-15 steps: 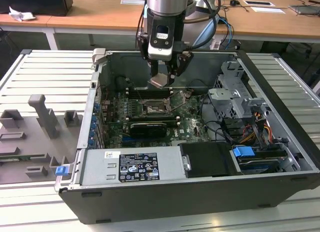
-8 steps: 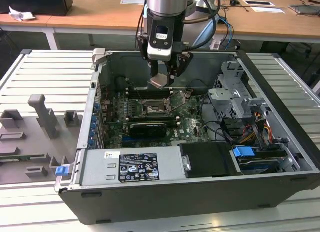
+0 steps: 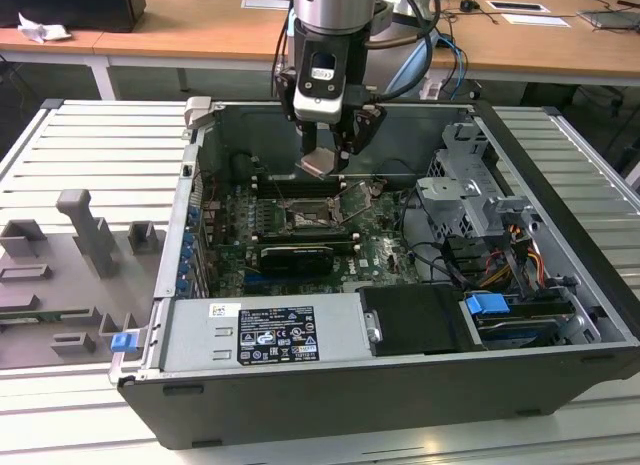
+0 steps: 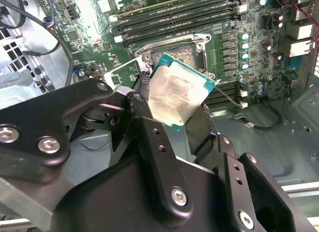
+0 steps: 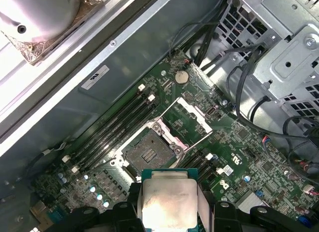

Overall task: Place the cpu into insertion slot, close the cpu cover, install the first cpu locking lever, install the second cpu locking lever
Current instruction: 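Place the cpu into insertion slot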

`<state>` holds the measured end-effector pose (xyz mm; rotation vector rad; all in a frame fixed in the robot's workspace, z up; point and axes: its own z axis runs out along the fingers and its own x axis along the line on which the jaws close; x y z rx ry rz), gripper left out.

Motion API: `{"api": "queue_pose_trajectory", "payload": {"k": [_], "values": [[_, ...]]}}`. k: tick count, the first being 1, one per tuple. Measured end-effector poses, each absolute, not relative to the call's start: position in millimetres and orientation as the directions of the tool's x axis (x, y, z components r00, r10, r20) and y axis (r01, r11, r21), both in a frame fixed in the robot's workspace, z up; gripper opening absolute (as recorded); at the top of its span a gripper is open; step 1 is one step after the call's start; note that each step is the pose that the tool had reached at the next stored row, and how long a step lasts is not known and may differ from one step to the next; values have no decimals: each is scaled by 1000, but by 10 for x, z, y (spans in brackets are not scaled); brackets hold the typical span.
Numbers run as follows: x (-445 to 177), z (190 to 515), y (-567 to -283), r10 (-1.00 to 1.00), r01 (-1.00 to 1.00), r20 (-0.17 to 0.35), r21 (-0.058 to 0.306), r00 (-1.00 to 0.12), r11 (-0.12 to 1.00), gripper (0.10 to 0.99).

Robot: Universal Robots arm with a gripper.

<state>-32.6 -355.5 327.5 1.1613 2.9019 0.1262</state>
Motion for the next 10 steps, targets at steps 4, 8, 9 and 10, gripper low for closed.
{"api": "queue_pose_trajectory", "payload": {"k": [4, 8, 9, 10], "values": [[-326, 3267, -3555, 696, 695, 18, 80, -718, 714, 533], [-326, 3263, -3555, 700, 699, 18, 80, -714, 711, 533], [-326, 3262, -3555, 701, 700, 18, 80, -713, 710, 533], [-326, 3260, -3555, 703, 702, 18, 80, -711, 708, 533]]}}
